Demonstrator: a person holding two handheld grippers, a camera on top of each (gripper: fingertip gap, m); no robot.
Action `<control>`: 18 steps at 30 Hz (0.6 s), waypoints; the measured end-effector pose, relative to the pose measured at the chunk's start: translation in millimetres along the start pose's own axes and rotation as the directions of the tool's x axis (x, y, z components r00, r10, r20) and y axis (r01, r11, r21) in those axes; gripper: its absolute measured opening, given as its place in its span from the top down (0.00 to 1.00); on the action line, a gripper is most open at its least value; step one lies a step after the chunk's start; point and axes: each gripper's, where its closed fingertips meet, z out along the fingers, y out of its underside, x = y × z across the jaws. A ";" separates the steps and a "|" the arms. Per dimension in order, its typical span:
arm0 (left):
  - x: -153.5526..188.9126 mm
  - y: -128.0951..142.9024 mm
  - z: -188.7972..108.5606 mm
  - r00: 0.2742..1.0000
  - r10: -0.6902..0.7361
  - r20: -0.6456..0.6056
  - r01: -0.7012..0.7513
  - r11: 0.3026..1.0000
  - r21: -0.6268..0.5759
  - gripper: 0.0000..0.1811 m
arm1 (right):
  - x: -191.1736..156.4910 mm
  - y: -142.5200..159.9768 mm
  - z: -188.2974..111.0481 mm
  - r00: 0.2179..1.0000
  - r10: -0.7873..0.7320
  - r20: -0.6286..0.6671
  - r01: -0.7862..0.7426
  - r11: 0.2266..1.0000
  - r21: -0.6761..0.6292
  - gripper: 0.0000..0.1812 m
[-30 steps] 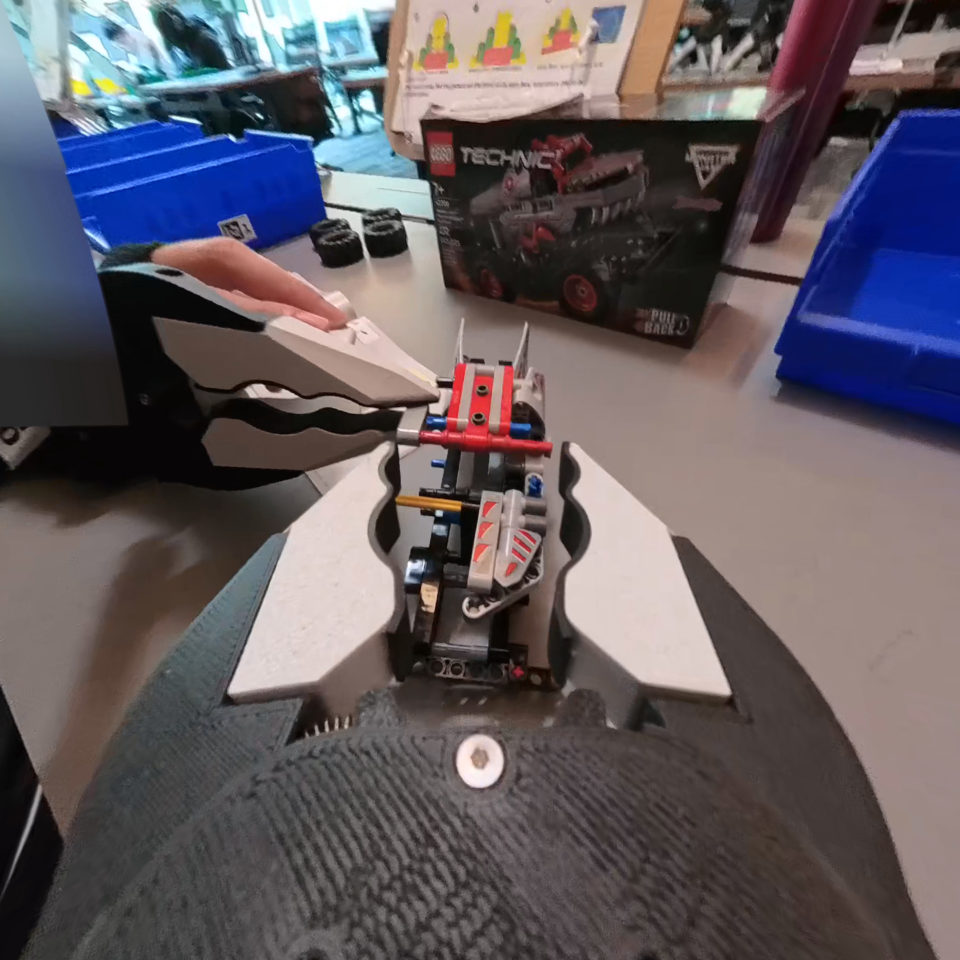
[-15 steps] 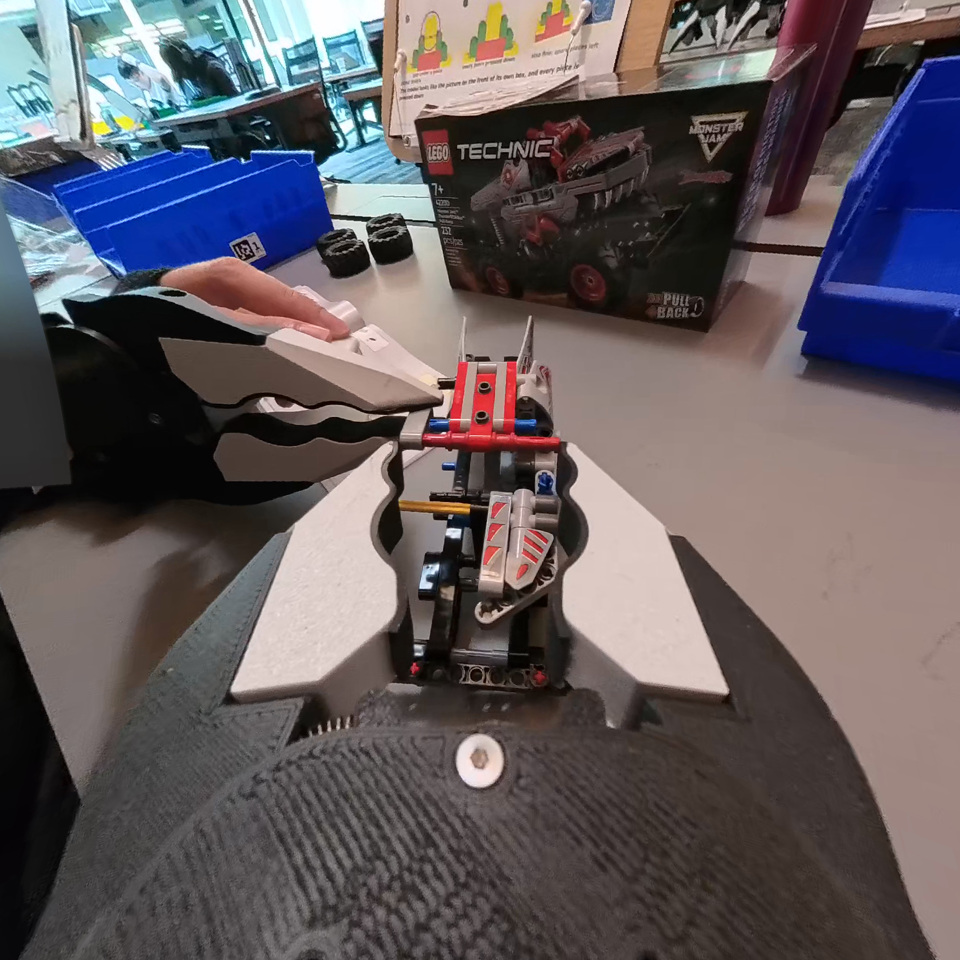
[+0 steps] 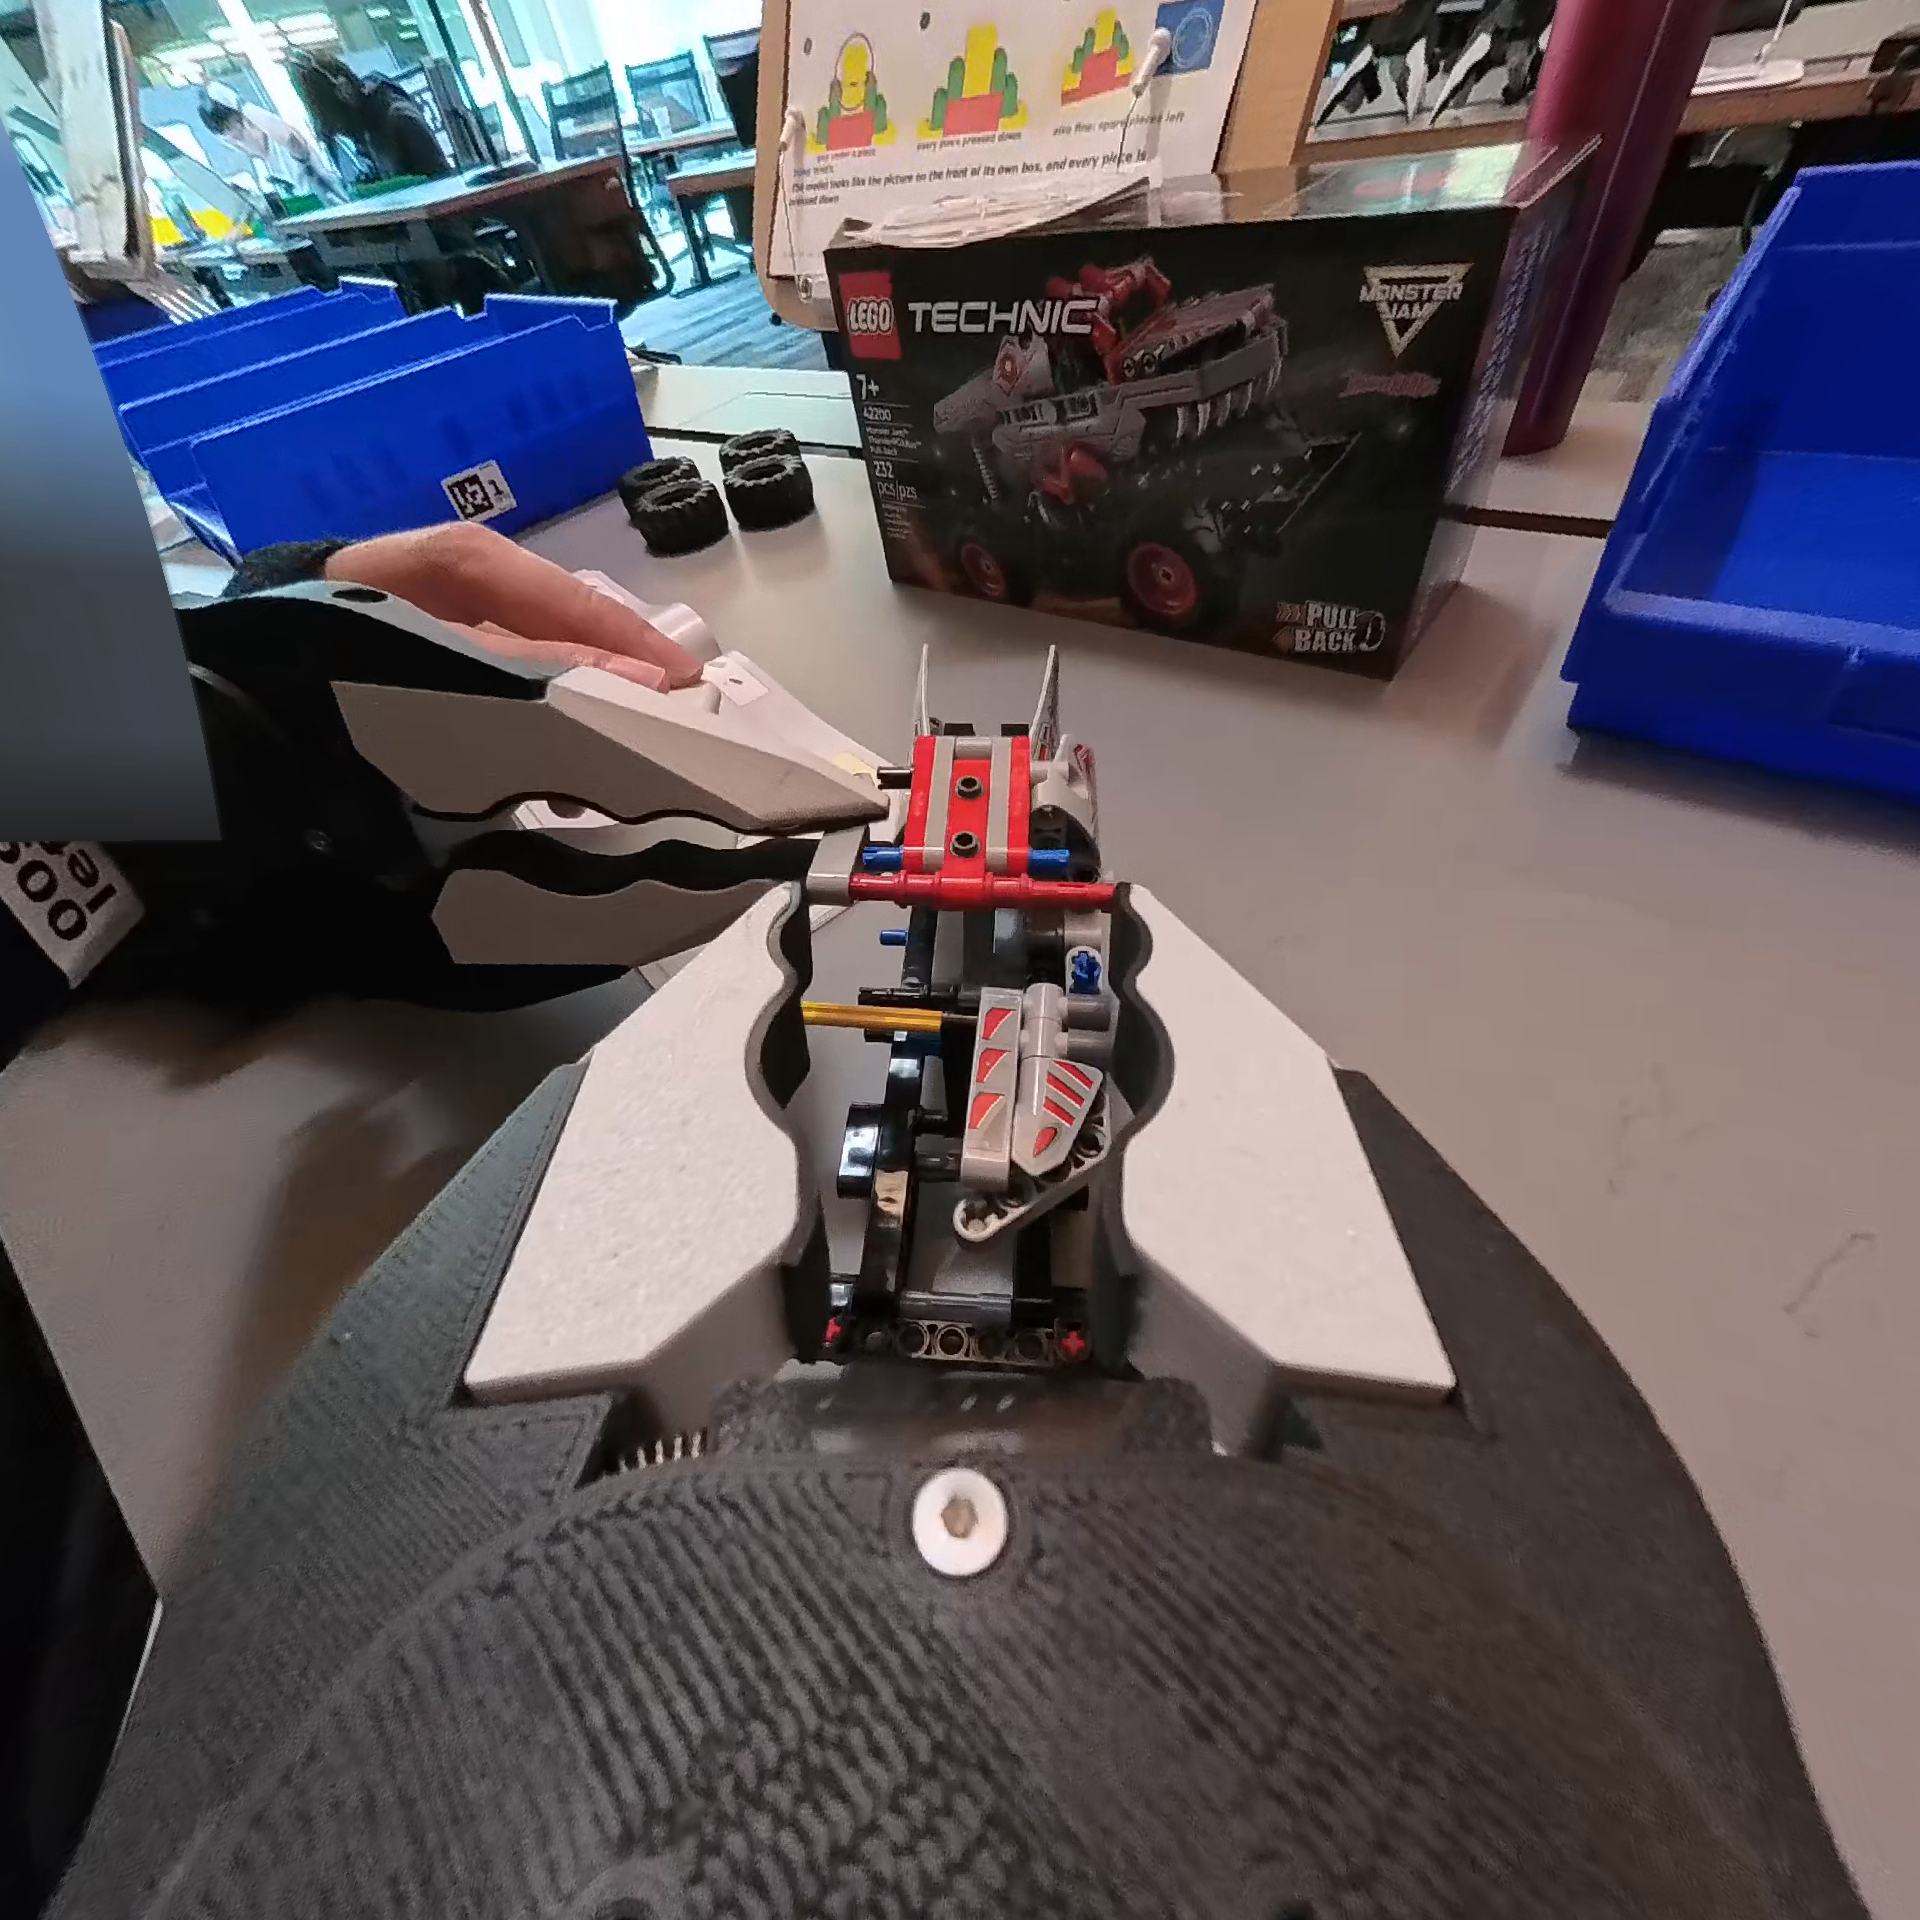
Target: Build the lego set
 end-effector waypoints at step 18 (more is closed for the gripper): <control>-0.9 0.5 -0.4 1.000 0.022 0.010 -0.022 1.000 -0.014 0.98 | 0.8 -3.3 0.2 1.000 0.006 0.011 -0.006 1.000 0.022 0.69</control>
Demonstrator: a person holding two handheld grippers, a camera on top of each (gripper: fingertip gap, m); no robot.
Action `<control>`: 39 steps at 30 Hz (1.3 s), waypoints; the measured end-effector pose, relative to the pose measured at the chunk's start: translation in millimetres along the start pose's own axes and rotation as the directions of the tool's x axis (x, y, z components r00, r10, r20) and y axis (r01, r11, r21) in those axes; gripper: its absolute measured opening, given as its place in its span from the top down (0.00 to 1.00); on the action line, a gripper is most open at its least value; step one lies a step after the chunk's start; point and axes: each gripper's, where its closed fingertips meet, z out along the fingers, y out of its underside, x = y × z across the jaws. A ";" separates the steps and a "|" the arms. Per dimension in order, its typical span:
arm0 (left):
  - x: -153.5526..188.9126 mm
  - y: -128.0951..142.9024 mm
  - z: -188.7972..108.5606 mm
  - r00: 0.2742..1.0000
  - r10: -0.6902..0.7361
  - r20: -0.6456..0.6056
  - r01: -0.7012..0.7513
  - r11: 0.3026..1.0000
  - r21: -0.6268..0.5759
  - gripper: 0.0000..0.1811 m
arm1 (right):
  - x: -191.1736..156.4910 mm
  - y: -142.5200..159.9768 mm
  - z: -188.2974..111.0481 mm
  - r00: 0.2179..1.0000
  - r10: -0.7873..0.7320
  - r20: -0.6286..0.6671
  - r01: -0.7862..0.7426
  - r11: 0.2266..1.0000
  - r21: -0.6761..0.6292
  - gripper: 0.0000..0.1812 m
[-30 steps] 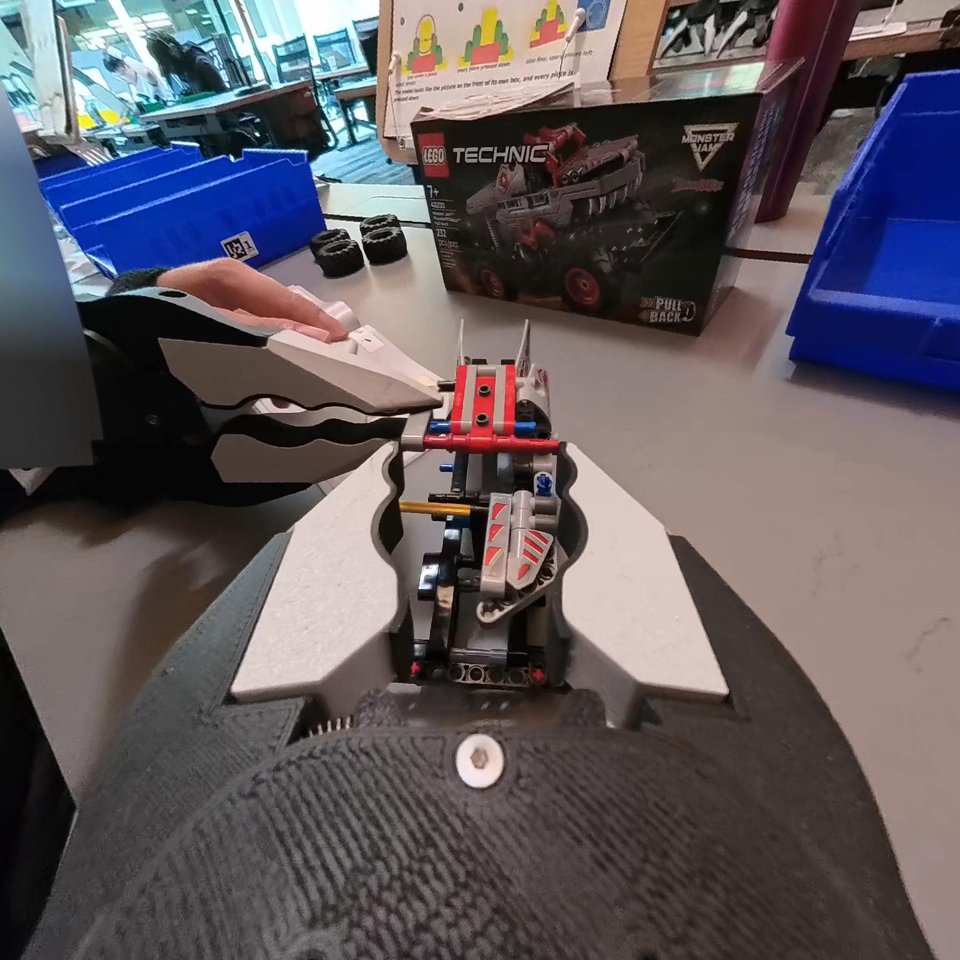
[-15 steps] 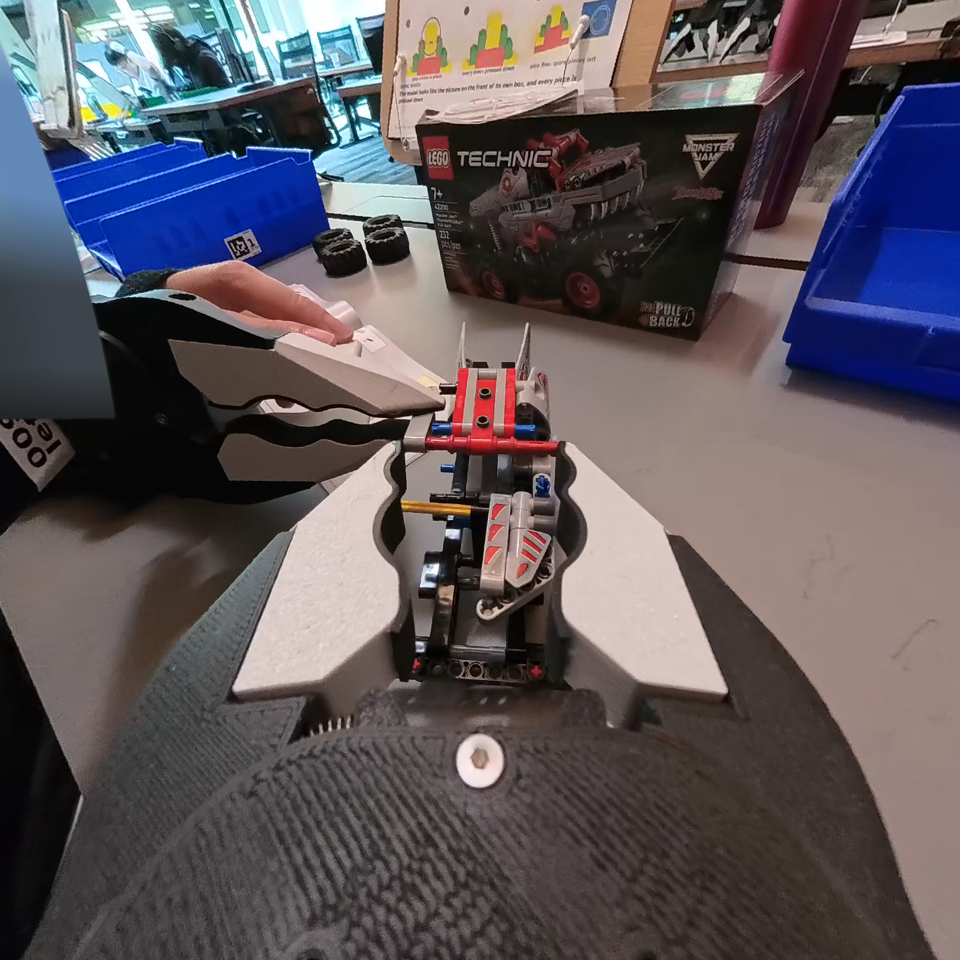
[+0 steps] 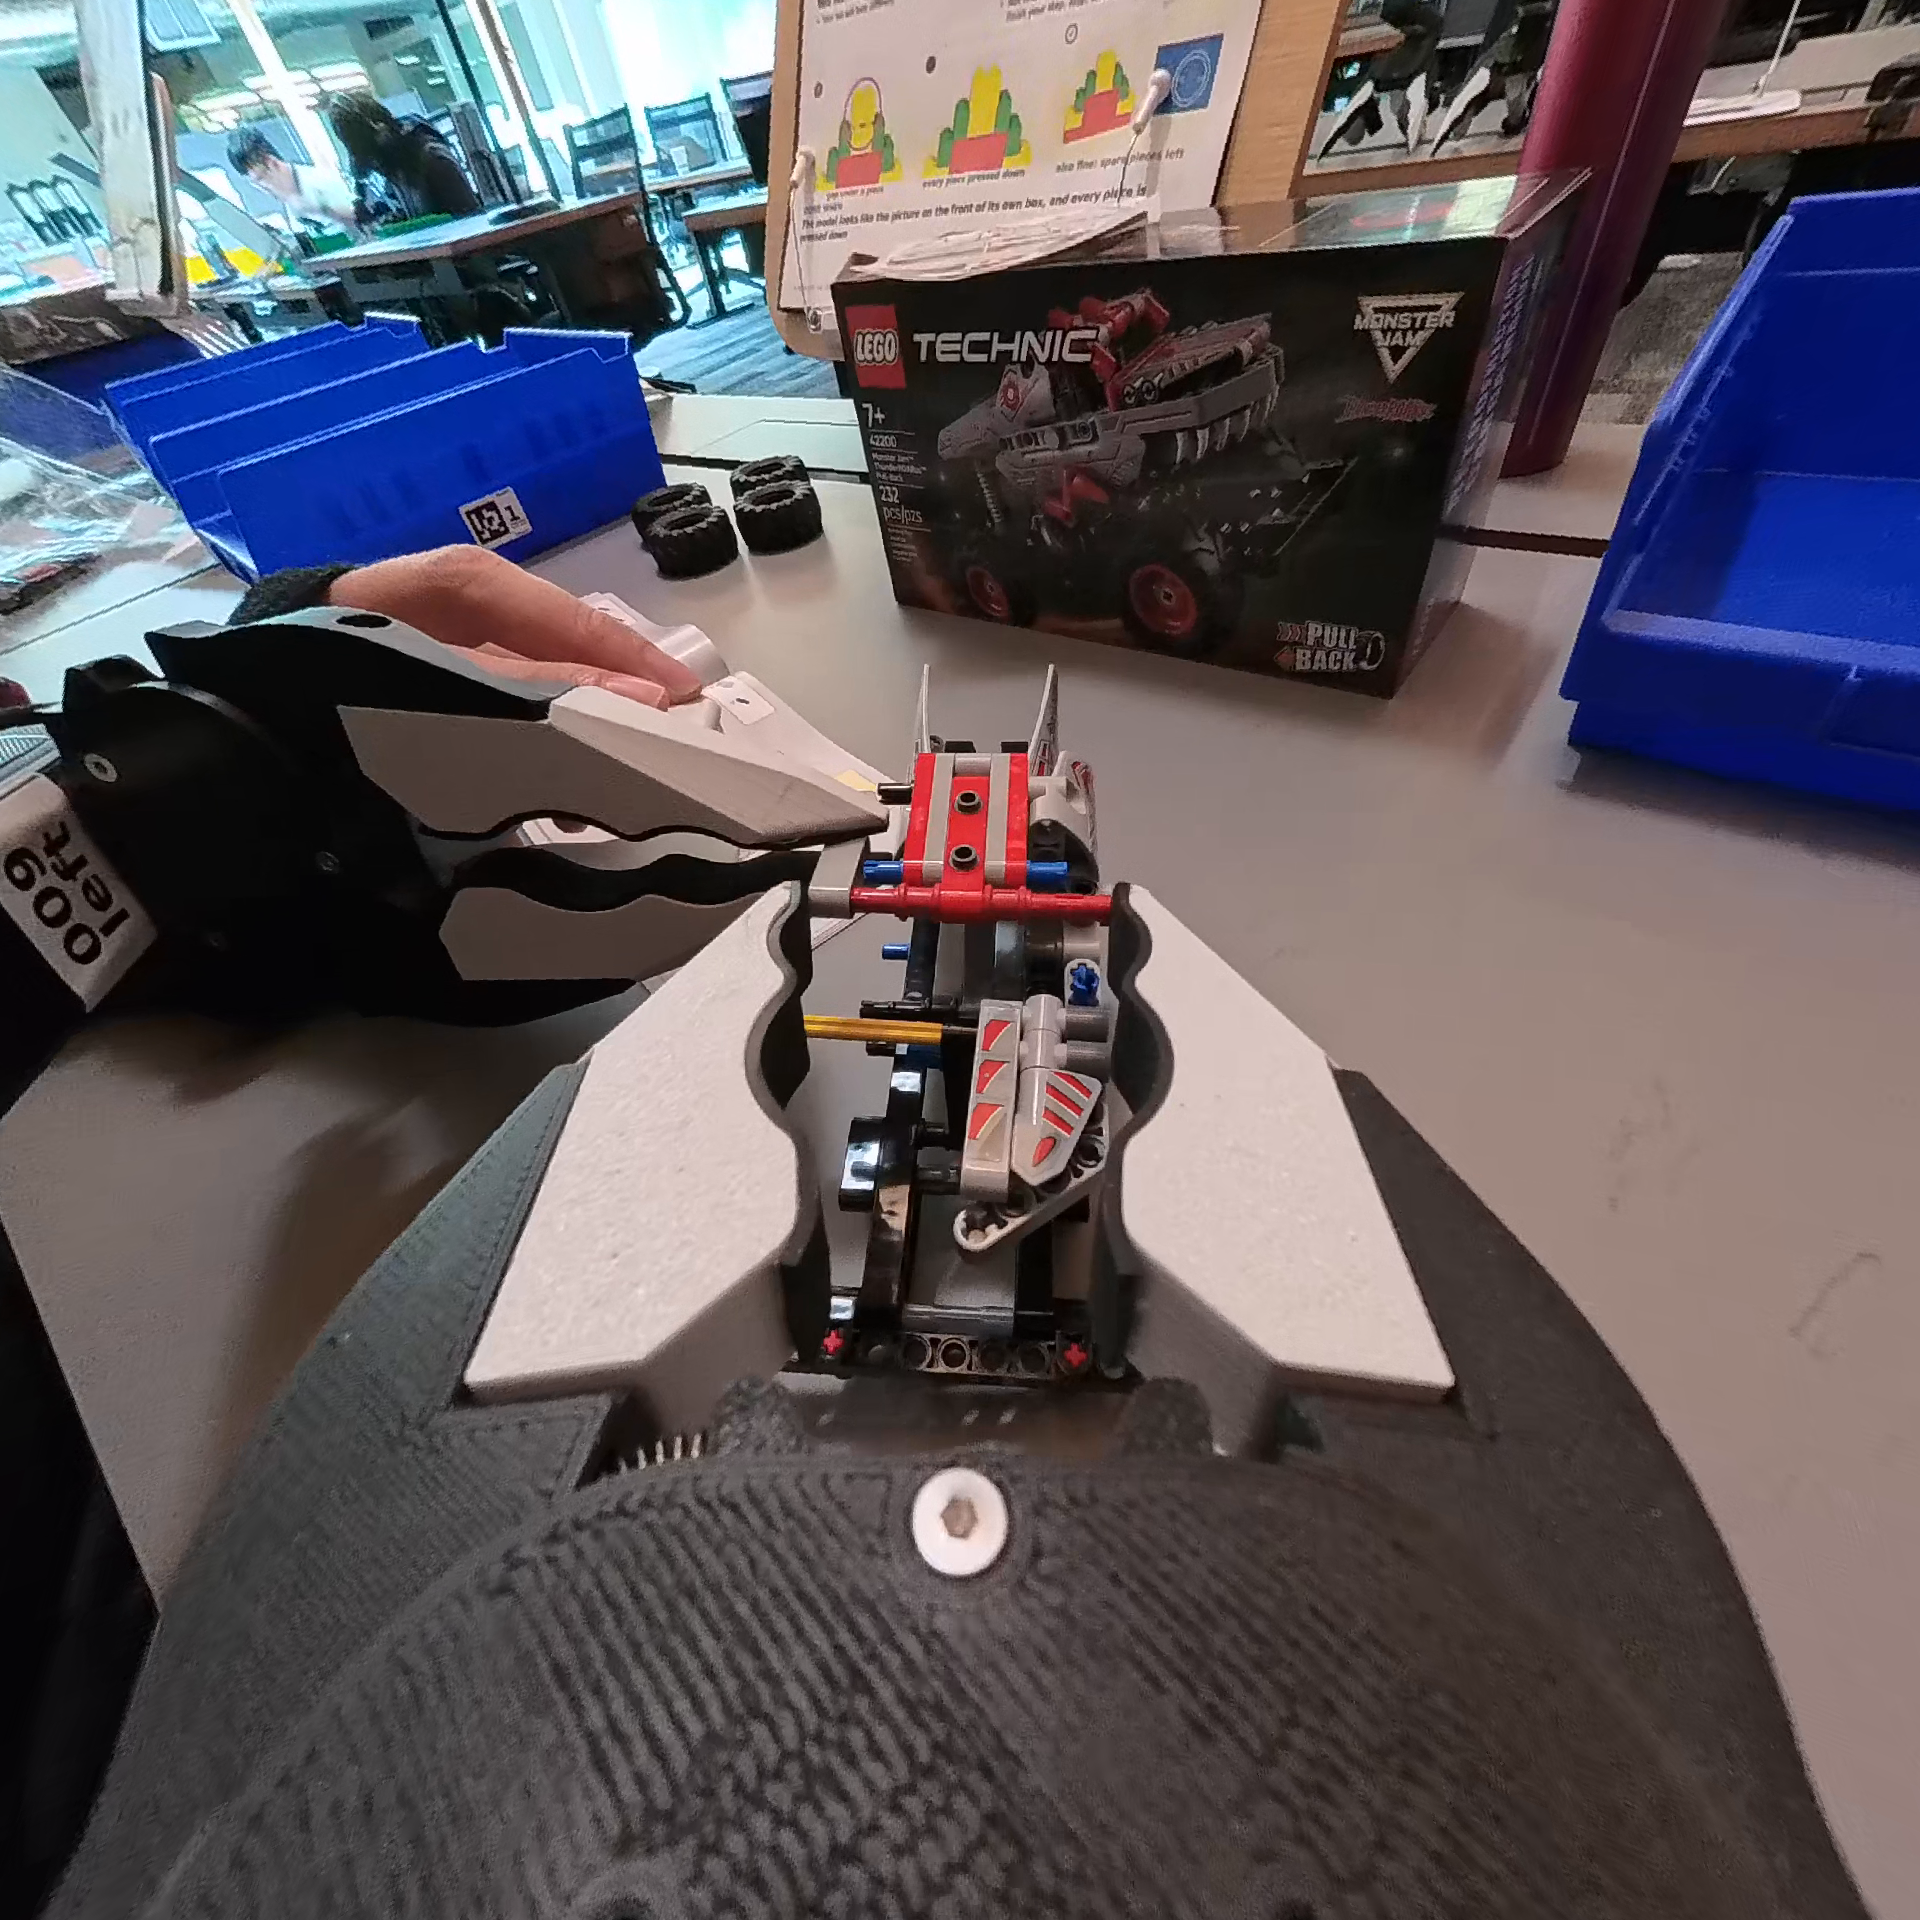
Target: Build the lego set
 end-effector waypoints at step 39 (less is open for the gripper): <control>-0.8 0.9 3.5 1.000 0.023 0.004 -0.023 0.998 -0.053 0.98 | 2.0 -1.8 4.9 1.000 0.011 -0.012 -0.011 0.999 0.038 0.69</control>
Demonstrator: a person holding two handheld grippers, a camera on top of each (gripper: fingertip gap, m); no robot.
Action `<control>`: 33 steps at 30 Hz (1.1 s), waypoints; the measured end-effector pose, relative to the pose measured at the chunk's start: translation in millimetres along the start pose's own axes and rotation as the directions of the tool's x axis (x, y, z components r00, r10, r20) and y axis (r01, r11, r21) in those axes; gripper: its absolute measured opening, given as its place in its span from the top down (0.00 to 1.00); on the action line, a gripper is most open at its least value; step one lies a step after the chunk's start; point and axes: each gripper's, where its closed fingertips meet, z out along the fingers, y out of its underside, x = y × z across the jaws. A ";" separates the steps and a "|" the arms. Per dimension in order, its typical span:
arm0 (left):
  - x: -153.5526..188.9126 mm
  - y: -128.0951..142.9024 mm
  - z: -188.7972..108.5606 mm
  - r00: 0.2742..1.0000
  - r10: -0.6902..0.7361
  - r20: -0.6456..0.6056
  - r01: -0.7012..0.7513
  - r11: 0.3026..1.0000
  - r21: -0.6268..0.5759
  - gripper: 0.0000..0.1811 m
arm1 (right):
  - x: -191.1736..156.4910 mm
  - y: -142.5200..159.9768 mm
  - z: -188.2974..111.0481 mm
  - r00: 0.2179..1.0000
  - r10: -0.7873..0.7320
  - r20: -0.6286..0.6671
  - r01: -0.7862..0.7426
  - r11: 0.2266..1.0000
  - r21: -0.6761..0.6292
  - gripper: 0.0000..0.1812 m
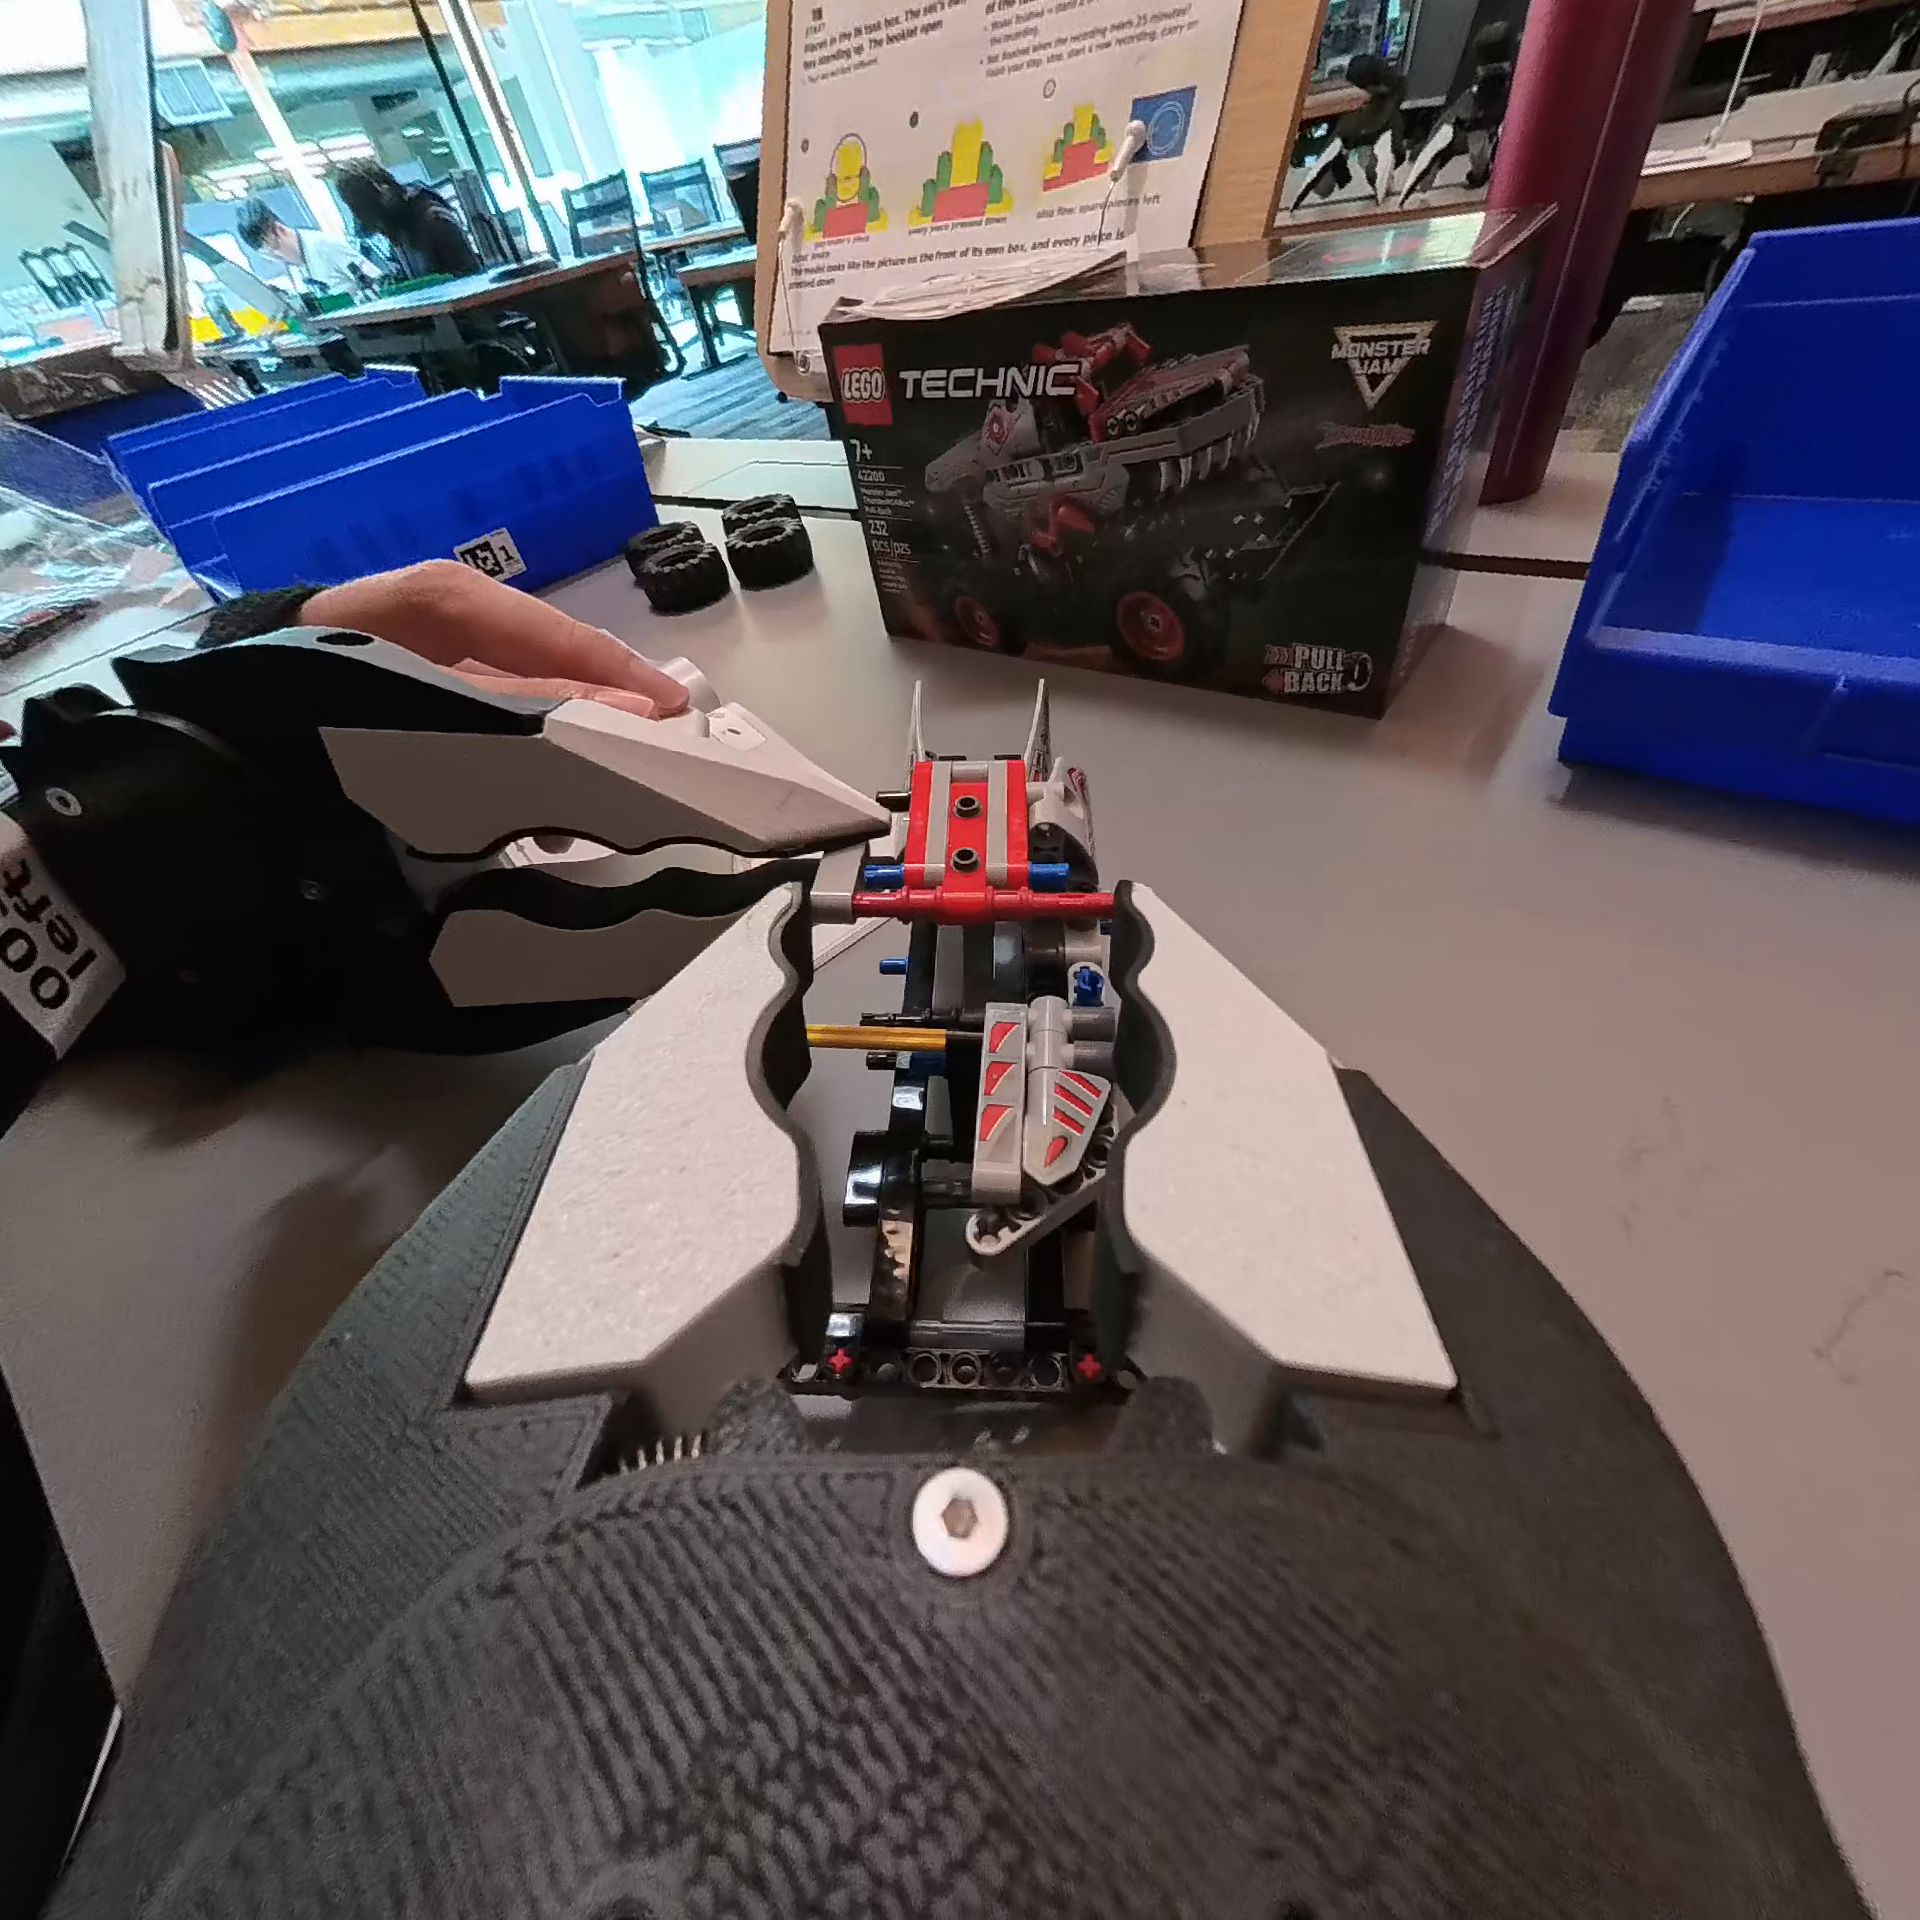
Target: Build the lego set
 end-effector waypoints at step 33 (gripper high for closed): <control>-1.5 -2.1 2.6 1.000 -0.004 -0.005 0.004 1.000 -0.002 0.98 | 3.5 -0.7 5.1 1.000 -0.028 0.007 0.028 0.999 0.016 0.69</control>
